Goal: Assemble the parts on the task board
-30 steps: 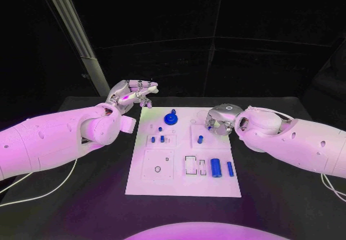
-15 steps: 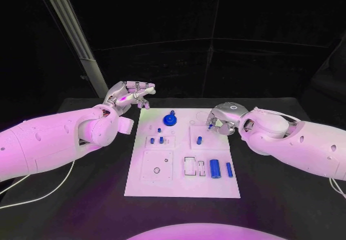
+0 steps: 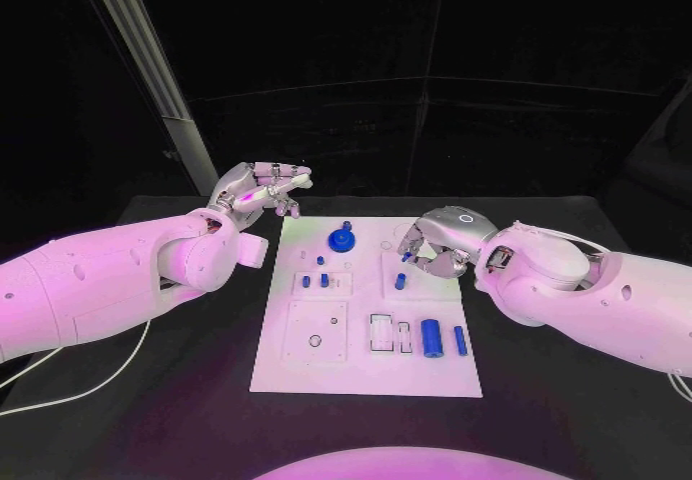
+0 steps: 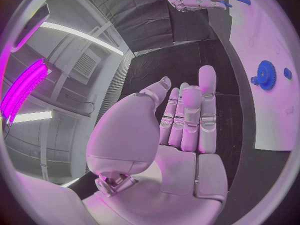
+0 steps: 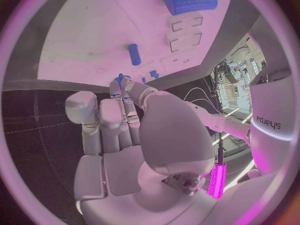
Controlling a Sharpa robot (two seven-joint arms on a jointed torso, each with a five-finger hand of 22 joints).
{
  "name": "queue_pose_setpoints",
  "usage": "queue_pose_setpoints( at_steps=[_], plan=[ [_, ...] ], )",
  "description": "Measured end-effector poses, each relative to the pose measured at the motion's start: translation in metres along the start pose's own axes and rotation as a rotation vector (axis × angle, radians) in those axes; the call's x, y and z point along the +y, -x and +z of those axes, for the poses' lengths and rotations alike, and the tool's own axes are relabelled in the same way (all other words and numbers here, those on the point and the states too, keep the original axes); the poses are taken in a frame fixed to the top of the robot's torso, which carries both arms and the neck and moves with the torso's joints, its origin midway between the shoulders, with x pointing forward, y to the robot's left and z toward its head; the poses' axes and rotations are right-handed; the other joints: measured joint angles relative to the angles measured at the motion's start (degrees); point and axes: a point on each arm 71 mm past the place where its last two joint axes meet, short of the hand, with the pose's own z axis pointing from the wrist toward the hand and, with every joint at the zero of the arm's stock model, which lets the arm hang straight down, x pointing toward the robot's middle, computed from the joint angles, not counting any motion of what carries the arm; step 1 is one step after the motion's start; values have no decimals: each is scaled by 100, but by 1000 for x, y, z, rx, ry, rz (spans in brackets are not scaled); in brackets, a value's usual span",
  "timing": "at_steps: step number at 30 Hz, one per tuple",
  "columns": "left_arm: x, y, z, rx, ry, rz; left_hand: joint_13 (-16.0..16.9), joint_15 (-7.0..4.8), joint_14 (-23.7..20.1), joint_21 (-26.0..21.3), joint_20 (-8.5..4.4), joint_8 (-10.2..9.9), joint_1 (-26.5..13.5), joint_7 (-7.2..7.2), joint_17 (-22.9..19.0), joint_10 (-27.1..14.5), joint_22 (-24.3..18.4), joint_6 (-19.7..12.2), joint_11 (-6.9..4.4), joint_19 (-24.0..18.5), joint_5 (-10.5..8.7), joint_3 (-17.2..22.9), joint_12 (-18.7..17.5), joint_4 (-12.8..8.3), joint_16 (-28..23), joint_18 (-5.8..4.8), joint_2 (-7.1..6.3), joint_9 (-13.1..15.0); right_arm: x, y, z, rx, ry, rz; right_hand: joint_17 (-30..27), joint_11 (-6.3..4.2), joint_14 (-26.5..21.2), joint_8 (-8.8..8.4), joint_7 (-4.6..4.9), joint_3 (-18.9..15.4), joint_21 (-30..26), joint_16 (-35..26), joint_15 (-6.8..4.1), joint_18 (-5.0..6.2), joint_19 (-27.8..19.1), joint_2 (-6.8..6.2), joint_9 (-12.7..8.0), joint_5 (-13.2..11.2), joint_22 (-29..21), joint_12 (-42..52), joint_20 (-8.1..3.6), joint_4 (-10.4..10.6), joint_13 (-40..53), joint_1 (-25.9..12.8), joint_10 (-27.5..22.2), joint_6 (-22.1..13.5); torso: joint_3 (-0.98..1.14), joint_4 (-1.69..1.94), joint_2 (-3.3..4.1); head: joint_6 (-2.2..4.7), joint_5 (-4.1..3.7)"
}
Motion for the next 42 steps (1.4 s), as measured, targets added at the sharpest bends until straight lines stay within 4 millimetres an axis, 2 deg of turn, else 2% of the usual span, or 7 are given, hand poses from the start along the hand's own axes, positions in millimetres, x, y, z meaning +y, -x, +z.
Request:
queue_pose_setpoints(
  at_steps=[8, 13, 20, 28, 42],
  plan=[
    [0, -3, 1, 4, 0, -1, -1, 0, 0, 0, 0, 0, 0, 0, 0, 0, 0, 0, 0, 0, 0, 0, 0, 0, 0, 0, 0, 0, 42, 1, 19, -29, 100, 59, 0, 0, 0, -3, -1, 14, 25, 25, 0, 0, 0, 0, -3, 26, 0, -18, 0, -14, -1, 0, 0, -1, -7, 17, 4, -31, 117],
    [0, -3, 2, 5, 0, -2, -1, 0, 0, 0, 0, 0, 0, 0, -11, 0, -11, 0, 0, 0, 0, 0, 0, 0, 0, 0, 0, -5, 59, -5, 26, -23, 138, 81, -1, 0, 0, -4, -1, 15, 25, 25, 0, 0, 0, -1, -8, 26, 6, -18, 0, -15, -2, 0, 0, -2, -10, 17, 7, -88, 259],
    [1, -5, 2, 9, 1, -3, 0, 0, 0, 0, 0, 0, 0, 0, -11, 0, -11, 0, 0, 0, 0, 0, 0, 0, 0, 0, 0, -5, 77, -21, 33, 20, 173, 109, -3, 1, 0, -15, -1, 15, 25, 25, 0, 0, 0, 0, -15, 26, 6, -18, 0, -15, -2, -1, -1, -2, -14, 17, 7, -159, 376],
    [0, -5, 2, 10, 1, -4, 0, 0, 0, 0, 0, 0, 0, 0, -10, 0, -11, 0, 0, 0, 0, 0, 0, 0, 0, 0, 0, -5, 89, -43, 40, 98, 190, 118, -11, 1, 0, -20, 10, 15, 25, 24, 0, 0, 0, 24, -17, 53, 5, -43, 0, -15, -3, -26, -1, 9, -7, 11, 7, -220, 457],
    [1, -6, 2, 11, 2, -4, -1, -21, -21, -22, 0, 0, 0, 21, -22, 0, -10, -21, 0, 0, 0, 0, 0, 0, 0, 0, 0, -4, 97, -54, 45, 162, 206, 95, -11, 21, 0, -21, 10, 14, 25, 24, 0, 1, 0, 23, -14, 53, 4, -44, 0, -14, -4, -25, 20, 9, -4, 5, 7, -325, 558]
  ],
)
